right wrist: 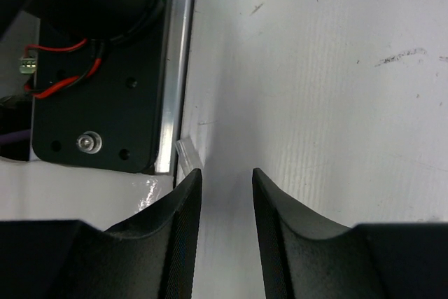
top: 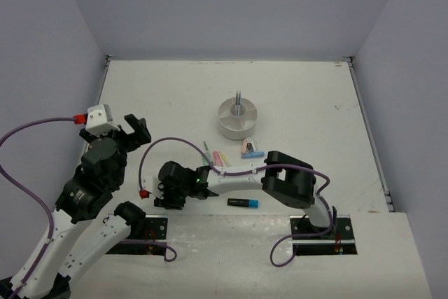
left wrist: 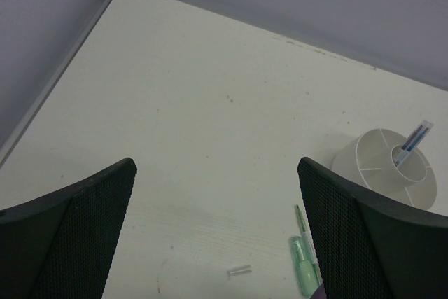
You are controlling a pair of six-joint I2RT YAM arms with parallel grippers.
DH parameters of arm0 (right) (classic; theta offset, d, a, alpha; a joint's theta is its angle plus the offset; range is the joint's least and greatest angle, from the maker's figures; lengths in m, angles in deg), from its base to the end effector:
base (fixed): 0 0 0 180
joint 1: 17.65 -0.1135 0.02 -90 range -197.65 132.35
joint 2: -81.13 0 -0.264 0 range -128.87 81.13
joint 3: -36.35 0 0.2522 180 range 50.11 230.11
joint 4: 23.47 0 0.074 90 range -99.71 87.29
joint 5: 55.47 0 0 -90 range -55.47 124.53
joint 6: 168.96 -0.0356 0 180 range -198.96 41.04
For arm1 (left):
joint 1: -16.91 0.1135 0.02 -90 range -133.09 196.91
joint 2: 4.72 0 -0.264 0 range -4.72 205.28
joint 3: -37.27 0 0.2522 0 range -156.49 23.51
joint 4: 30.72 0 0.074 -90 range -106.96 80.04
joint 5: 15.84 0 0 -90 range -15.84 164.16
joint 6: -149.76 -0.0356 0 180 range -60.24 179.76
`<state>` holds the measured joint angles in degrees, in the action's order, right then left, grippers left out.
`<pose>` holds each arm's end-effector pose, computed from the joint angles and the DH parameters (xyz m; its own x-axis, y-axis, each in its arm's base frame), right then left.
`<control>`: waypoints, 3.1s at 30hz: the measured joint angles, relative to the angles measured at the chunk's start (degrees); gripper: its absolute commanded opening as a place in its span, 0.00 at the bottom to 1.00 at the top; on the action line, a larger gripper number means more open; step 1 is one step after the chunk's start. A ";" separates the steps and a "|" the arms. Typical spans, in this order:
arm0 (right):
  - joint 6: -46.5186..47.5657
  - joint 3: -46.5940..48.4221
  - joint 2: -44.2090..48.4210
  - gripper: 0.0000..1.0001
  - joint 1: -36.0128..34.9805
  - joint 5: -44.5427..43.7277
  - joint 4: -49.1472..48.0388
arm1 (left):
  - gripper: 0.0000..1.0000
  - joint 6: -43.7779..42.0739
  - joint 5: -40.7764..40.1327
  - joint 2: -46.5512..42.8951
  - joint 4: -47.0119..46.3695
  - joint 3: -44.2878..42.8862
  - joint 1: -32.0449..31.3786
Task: Sort the stationery into containers
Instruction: Pick up the pen cap at the corner of the board.
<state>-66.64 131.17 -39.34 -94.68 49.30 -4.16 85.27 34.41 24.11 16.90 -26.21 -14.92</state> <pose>0.0939 0.4483 0.1553 0.0548 -0.6815 -0.7297 -0.9940 -0.1066 0.0250 0.0927 -0.0307 0.3614 -0.1187 -0.3160 -0.9413 -0.1940 0.9371 -0.2902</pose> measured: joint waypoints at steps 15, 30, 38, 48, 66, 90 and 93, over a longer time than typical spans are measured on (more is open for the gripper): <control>1.80 1.36 0.46 0.33 -1.71 1.36 2.65 | 1.00 0.00 0.09 -1.65 -0.22 0.89 0.00; 2.12 6.51 -4.83 0.29 -1.73 1.39 4.44 | 1.00 -0.02 0.09 -2.89 -0.37 0.91 0.00; 2.12 6.62 -4.94 0.19 -1.73 0.53 4.46 | 1.00 -0.04 0.11 -3.00 -0.37 0.91 0.00; 1.45 6.62 -4.94 0.06 -1.71 -0.25 4.46 | 1.00 -0.04 0.11 -3.29 -0.39 0.91 0.00; -0.51 7.00 -4.94 0.24 -0.20 -0.86 5.65 | 1.00 -0.07 0.37 -3.61 -0.39 1.74 0.00; -2.30 4.55 -2.56 0.00 -0.60 -6.39 7.02 | 1.00 -0.15 0.37 -4.84 -0.46 1.74 0.00; -5.21 -2.73 2.78 0.00 0.61 -7.45 5.21 | 1.00 -0.13 0.33 -4.80 -0.40 1.74 0.00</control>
<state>-71.85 128.44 -36.56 -94.07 41.85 1.05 85.14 34.74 19.31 16.51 -24.48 -14.92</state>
